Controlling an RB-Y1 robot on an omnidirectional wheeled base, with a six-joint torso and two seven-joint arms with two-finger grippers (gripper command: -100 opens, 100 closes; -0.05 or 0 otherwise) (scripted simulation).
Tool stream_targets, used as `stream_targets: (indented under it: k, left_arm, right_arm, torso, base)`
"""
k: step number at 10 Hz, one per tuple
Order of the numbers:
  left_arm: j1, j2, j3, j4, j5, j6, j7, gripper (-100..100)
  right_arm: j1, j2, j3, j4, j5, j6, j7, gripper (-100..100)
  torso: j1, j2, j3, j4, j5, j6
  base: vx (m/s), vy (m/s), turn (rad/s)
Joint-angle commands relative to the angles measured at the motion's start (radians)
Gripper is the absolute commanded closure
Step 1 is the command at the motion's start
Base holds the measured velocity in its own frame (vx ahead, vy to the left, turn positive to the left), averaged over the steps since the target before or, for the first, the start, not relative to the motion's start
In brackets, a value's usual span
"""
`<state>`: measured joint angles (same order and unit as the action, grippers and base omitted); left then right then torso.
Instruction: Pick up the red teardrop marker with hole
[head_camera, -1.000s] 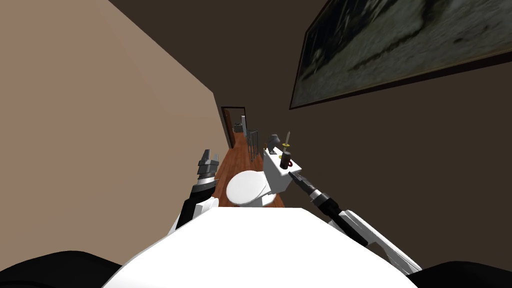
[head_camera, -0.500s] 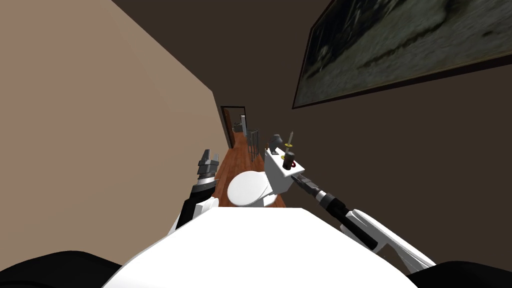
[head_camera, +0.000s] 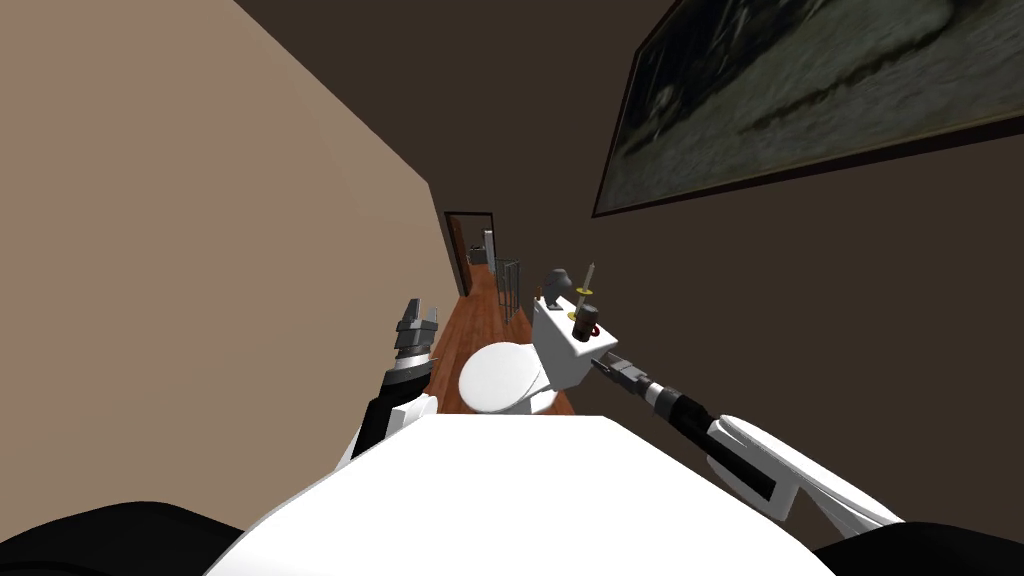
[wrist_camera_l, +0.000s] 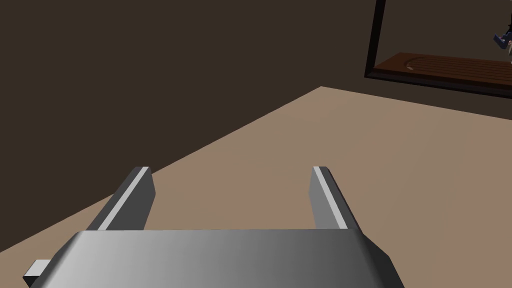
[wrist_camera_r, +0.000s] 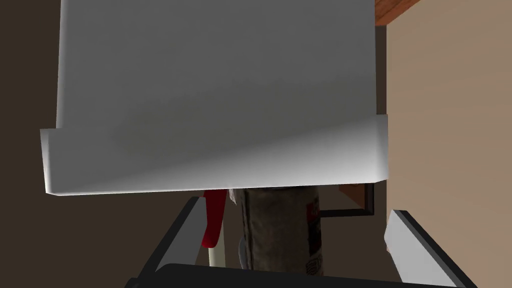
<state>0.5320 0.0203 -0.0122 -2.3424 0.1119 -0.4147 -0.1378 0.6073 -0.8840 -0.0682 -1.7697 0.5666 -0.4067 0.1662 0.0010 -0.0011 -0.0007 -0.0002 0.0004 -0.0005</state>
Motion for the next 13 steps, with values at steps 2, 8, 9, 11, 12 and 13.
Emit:
stream_targets:
  k: [2,8,9,11,12,13]
  left_arm:
    - [0.000,0.000,0.000,0.000,0.000,0.000,0.000,0]
    - [0.000,0.000,0.000,0.000,0.000,0.000,0.000,0]
    - [0.000,0.000,0.000,0.000,0.000,0.000,0.000,0]
    - [0.000,0.000,0.000,0.000,0.000,0.000,0.000,0]
    - [0.000,0.000,0.000,0.000,0.000,0.000,0.000,0]
    - [0.000,0.000,0.000,0.000,0.000,0.000,0.000,0]
  right_arm:
    - [0.000,-0.067,-0.005,0.041,0.037,-0.006,0.021,-100]
    - [-0.018,-0.228,-0.011,0.167,0.117,-0.048,0.081,-100]
    - [-0.025,-0.259,-0.011,0.197,0.134,-0.062,0.096,-100]
    - [-0.033,-0.312,-0.011,0.231,0.150,-0.077,0.112,-100]
    - [-0.033,-0.312,-0.011,0.231,0.150,-0.077,0.112,-100]
    - [-0.041,-0.350,-0.010,0.263,0.164,-0.092,0.127,-100]
  torso:
    - [0.000,0.000,0.000,0.000,0.000,0.000]
    - [-0.001,0.002,0.001,0.000,0.000,0.000]
    - [-0.002,0.002,0.001,0.000,0.000,0.000]
    - [-0.002,0.003,0.002,0.001,-0.001,0.001]
    - [-0.002,0.003,0.002,0.001,0.000,0.000]
    - [-0.002,0.002,0.001,0.001,-0.001,0.001]
  base:
    - [-0.001,0.028,0.045]
    - [-0.020,0.021,0.113]
    - [-0.039,0.001,0.229]
    - [-0.039,-0.001,0.100]
    - [-0.029,0.002,0.086]
    - [-0.036,0.005,0.138]
